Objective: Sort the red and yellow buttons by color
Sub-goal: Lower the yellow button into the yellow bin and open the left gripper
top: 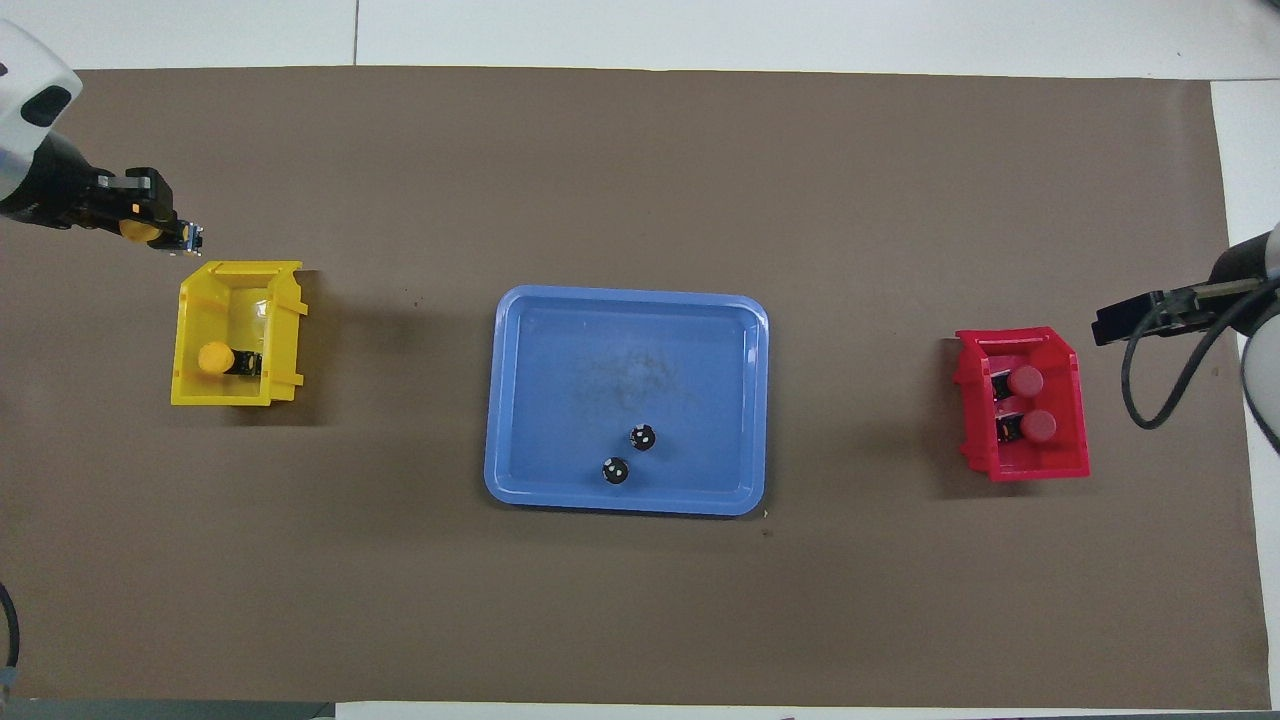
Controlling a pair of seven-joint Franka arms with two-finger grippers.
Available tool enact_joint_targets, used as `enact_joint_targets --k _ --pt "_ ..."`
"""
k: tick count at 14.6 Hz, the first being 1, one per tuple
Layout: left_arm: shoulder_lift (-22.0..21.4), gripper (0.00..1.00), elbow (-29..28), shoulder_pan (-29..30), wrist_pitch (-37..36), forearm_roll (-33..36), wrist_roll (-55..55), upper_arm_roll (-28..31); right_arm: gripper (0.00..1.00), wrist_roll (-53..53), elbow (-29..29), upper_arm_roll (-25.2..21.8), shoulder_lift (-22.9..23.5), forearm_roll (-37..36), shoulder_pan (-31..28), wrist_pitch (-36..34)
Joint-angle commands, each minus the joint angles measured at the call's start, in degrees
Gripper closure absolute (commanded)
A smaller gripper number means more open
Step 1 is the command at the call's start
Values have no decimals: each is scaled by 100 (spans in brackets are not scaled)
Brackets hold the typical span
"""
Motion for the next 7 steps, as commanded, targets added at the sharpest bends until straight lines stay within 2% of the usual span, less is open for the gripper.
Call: enact_joint_targets --k 1,5,6,7 --pt "-301 99 -853 -7 680 -26 64 -50 0 399 881 48 131 60 -58 -521" --pt "-300 99 -1222 72 909 -26 134 -49 0 698 778 31 132 34 99 -495" --pt "-318 99 -1415 81 1066 -26 230 -49 0 699 787 -274 114 -114 535 -513" --pt "-318 99 -1539 133 1190 -26 309 -49 0 699 795 -852 97 -194 949 -583"
